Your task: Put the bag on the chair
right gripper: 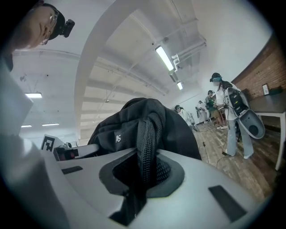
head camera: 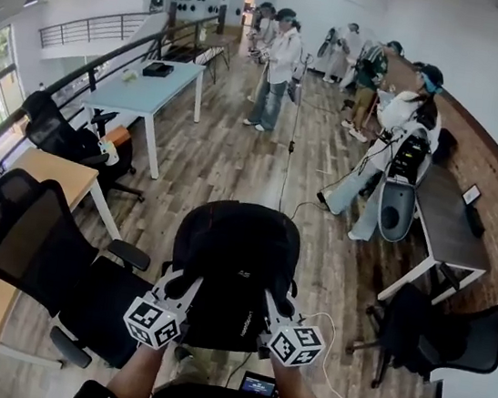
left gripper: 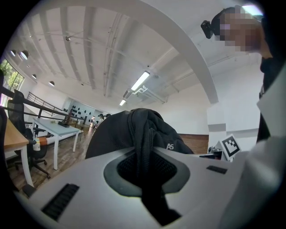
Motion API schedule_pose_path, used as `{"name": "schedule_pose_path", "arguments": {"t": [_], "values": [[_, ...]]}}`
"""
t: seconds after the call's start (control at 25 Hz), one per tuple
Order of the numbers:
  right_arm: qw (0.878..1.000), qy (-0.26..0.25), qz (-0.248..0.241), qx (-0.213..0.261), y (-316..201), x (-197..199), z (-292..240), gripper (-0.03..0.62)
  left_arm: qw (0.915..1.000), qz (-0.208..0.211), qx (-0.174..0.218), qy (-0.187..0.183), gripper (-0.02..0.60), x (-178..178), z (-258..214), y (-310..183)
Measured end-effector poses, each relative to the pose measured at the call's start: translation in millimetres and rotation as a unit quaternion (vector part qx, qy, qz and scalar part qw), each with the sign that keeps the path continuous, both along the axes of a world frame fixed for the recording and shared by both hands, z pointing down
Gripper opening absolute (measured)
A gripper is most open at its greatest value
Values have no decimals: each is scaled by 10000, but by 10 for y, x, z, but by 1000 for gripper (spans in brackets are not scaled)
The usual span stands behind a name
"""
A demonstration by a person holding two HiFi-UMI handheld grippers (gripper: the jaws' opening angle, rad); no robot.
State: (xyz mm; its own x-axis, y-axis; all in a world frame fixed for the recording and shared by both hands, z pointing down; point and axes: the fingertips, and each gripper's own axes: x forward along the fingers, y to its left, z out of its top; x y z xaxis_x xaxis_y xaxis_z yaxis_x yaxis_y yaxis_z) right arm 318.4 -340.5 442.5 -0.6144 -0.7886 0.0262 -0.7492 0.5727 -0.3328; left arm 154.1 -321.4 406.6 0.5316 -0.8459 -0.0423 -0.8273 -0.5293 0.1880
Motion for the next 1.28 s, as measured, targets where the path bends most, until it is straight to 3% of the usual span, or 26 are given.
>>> {"name": "schedule_pose_path", "arguments": {"t": [0.48, 0.8, 1.08, 1.28], "values": [[9951, -6, -974, 161, -1139, -1429, -161, 40, 9962, -865, 119, 53, 43, -1358, -129, -806], [9790, -149, -2008, 312, -1388, -2542, -349, 40, 9822, -1845, 348, -53, 44, -2320, -358, -735], [9483, -263, -3152, 249, -1261, -3491, -446, 40, 9542, -2966, 363, -155, 43, -3040, -474, -303], [9112, -293, -4107, 119, -1119, -4109, -390, 40, 9194, -3917, 251, -264, 44, -3402, -470, 43]]}}
